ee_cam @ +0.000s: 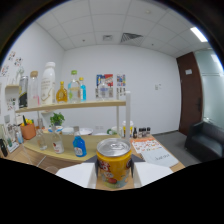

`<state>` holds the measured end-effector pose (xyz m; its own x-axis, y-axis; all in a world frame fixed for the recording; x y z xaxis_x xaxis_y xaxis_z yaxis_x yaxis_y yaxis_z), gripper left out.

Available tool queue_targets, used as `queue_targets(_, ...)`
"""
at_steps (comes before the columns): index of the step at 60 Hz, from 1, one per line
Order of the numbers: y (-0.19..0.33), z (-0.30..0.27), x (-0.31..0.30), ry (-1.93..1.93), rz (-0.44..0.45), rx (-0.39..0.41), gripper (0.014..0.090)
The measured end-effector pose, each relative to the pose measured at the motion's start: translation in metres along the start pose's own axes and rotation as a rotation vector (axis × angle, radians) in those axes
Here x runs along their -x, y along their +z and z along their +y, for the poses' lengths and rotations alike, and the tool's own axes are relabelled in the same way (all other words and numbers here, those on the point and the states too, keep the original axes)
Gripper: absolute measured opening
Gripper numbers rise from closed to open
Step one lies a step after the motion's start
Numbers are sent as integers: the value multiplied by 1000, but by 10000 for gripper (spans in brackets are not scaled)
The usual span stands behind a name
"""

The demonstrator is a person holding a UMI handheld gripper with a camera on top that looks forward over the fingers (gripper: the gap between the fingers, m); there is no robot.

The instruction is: Make me a cup of Vodka Sunrise.

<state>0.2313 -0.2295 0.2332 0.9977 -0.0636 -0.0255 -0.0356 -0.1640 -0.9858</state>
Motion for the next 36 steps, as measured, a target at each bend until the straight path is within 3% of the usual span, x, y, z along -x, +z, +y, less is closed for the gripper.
queue_targets(19,47,126,-45,90,32,223,504)
queue_targets(36,62,173,-45,96,26,327,504)
